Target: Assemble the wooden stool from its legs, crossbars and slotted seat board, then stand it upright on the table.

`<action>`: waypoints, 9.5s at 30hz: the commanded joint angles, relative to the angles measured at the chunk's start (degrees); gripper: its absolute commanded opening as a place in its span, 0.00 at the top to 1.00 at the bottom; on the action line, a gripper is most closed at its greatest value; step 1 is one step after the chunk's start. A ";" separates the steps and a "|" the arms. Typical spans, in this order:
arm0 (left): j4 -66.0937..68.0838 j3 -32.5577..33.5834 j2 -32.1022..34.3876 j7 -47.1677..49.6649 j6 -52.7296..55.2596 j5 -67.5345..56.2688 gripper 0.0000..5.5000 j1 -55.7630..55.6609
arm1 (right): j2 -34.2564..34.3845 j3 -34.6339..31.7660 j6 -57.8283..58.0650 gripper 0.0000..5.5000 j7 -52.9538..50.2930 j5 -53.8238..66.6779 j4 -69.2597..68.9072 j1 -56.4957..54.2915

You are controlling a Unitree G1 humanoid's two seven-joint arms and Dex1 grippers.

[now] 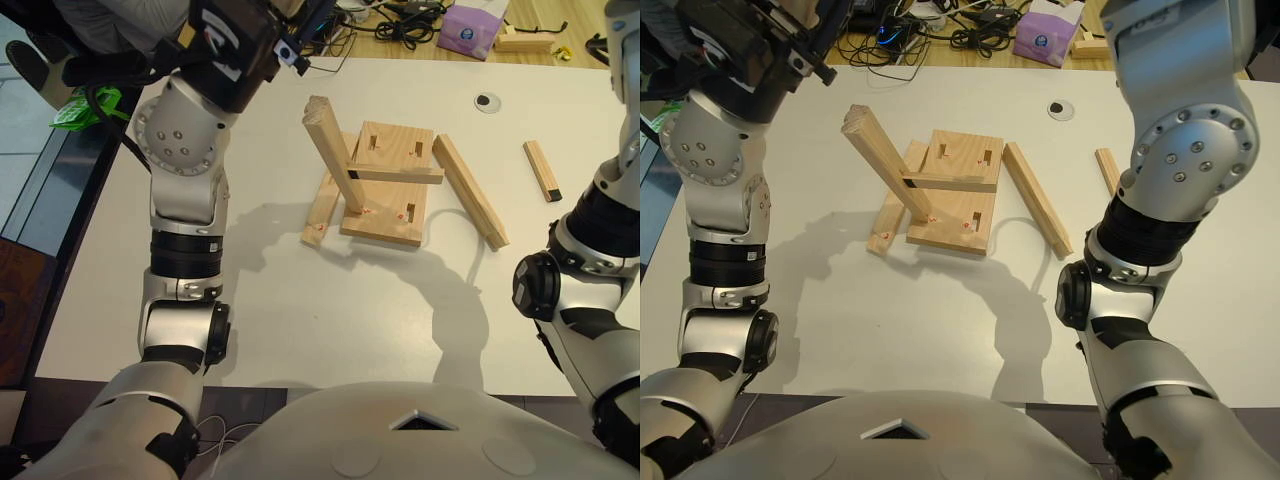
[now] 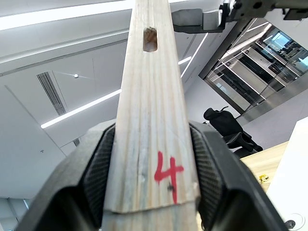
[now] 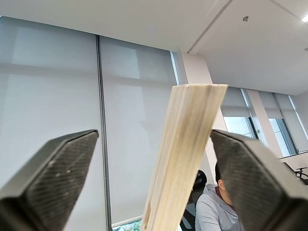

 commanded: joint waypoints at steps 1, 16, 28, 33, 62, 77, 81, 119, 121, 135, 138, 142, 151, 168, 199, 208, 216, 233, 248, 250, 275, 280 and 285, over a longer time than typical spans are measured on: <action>0.66 -0.04 0.54 -0.50 -2.19 1.08 0.63 0.02 | -0.23 -0.03 0.57 0.38 0.29 0.91 -0.15 -1.54; 8.69 0.20 2.06 1.42 -10.36 6.37 0.63 0.52 | 0.04 0.73 0.68 0.80 1.66 0.90 -2.52 1.44; 8.58 2.75 1.11 5.96 -7.52 6.54 0.41 -1.77 | 2.18 -1.68 -4.35 0.82 -0.06 0.21 -5.17 2.34; 10.89 6.99 3.39 9.38 -3.58 6.84 0.39 -0.93 | -1.69 -3.40 -8.75 0.82 -2.50 -10.14 -4.65 4.38; -18.70 -11.71 -8.14 5.42 39.10 5.75 0.39 31.04 | -10.38 -20.00 7.95 0.82 -4.98 2.85 0.62 38.46; -20.95 -11.52 -9.78 8.09 42.72 4.98 0.39 31.42 | -10.86 -13.71 1.89 0.82 2.49 -10.55 5.57 47.30; -20.71 -11.18 -9.95 8.27 42.44 4.89 0.39 30.94 | -10.94 -11.00 1.30 0.82 0.74 -12.84 4.60 45.86; -19.30 -9.53 -10.65 8.49 40.20 3.13 0.39 28.99 | -12.07 2.24 1.58 0.81 -3.58 -27.12 4.43 49.05; -19.18 -9.57 -10.72 8.55 40.15 3.18 0.39 28.90 | -15.37 9.17 -1.65 0.81 -1.36 -35.34 2.72 50.55; -18.92 -9.26 -10.81 8.74 39.82 3.08 0.39 28.85 | -18.74 12.89 6.00 0.81 -3.38 -36.67 4.80 50.89; -18.70 -9.20 -10.83 8.73 39.72 3.04 0.39 28.71 | -18.49 13.14 5.53 0.80 -3.22 -35.87 5.32 50.79; -18.56 -9.15 -10.86 8.67 39.66 3.01 0.39 28.69 | -17.83 9.95 6.51 0.79 -3.98 -32.67 7.41 50.11; -18.14 -8.89 -10.94 8.79 39.44 2.97 0.39 28.57 | -17.88 11.46 4.42 0.80 -4.09 -32.48 5.53 49.58; -18.23 -8.26 -11.24 8.82 40.18 1.72 0.39 28.18 | -17.46 11.73 6.98 0.81 -6.70 -32.19 7.34 49.30; -18.59 -6.56 -11.82 9.38 42.59 -1.01 0.39 27.37 | -10.16 5.23 12.67 0.81 -12.90 -20.88 3.62 45.96; -18.47 -6.69 -11.83 9.39 42.27 -0.88 0.39 27.51 | -11.18 9.07 13.85 0.82 -14.19 -26.20 2.44 46.90; -18.48 -6.45 -11.80 9.38 42.59 -1.07 0.39 27.13 | -11.11 9.90 13.59 0.82 -13.23 -28.06 2.45 46.55; -15.19 -6.17 -12.14 9.68 40.68 -0.93 0.39 27.98 | -8.00 7.94 -12.92 0.39 -7.44 -44.37 5.03 43.80; -13.38 -5.83 -12.30 9.90 38.63 -0.66 0.39 27.39 | -8.09 6.10 -28.65 0.31 -7.69 -58.42 -4.53 32.51; -13.12 -5.91 -12.33 9.86 38.55 -0.64 0.39 27.13 | -8.12 8.39 -28.79 0.37 -5.07 -58.48 -5.59 31.52; -11.50 -7.12 -13.18 10.69 36.41 0.00 0.39 27.57 | -4.07 11.75 -22.23 0.99 -0.51 -56.03 -3.50 35.96; -12.54 -7.38 -13.04 10.28 37.12 -0.16 0.39 27.98 | -8.31 17.76 -1.16 0.99 2.81 -58.37 4.79 42.94; -12.28 -7.54 -13.49 10.52 36.98 -0.09 0.39 27.54 | -11.20 24.04 6.02 0.99 9.35 -58.55 16.73 48.41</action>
